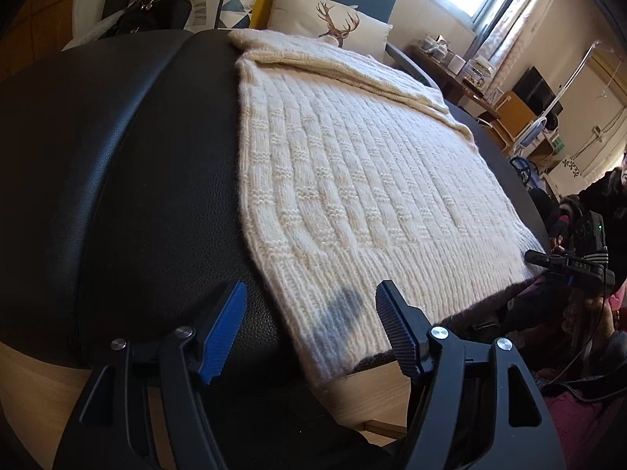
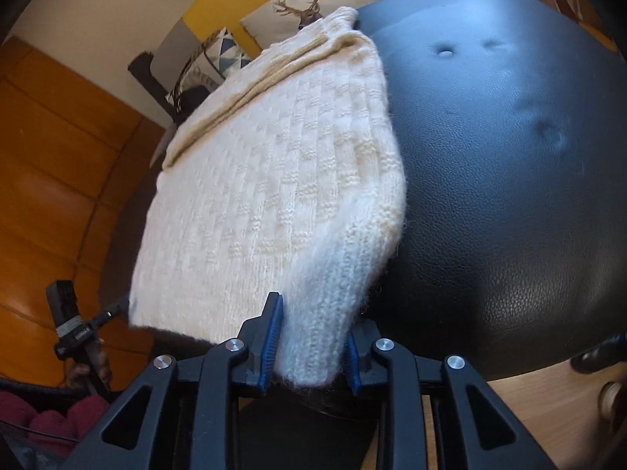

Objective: Fold clothes

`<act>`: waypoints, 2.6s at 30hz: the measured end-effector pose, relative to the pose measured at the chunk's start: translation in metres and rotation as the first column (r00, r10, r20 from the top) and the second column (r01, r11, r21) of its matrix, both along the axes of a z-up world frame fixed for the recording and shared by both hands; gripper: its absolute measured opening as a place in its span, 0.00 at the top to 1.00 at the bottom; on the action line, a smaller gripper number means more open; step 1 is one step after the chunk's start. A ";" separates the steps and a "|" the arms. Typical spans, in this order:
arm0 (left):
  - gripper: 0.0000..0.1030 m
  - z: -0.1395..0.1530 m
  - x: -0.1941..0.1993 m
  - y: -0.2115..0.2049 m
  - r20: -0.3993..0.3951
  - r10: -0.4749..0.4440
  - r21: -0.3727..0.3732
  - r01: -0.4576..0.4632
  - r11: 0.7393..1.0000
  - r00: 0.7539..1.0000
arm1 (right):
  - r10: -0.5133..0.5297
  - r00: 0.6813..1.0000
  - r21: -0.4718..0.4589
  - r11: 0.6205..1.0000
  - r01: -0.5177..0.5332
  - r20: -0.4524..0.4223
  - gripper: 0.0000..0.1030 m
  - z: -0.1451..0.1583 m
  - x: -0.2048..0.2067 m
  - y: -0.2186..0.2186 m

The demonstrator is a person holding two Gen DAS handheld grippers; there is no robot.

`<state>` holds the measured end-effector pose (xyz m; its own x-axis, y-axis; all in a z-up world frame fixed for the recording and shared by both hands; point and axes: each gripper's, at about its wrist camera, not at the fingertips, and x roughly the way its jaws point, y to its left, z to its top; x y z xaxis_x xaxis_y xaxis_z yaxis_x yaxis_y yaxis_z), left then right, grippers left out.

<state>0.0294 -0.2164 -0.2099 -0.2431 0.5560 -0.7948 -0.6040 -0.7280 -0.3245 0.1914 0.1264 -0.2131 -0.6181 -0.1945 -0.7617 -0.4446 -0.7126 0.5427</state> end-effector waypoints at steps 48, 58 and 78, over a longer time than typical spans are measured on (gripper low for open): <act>0.93 -0.008 -0.017 0.007 0.122 0.089 0.050 -0.096 0.994 0.989 | 0.078 0.997 -0.116 0.990 -0.081 -0.027 0.53 -0.012 0.001 -0.008; 0.93 -0.008 -0.019 0.009 0.129 0.080 0.047 -0.087 0.995 0.988 | -0.001 0.997 0.051 0.999 -0.003 0.076 0.53 0.004 -0.001 -0.012; 0.92 -0.003 -0.014 0.012 0.072 0.034 0.039 -0.036 0.999 0.997 | 0.049 0.992 0.149 0.987 -0.067 0.120 0.88 0.014 -0.005 -0.026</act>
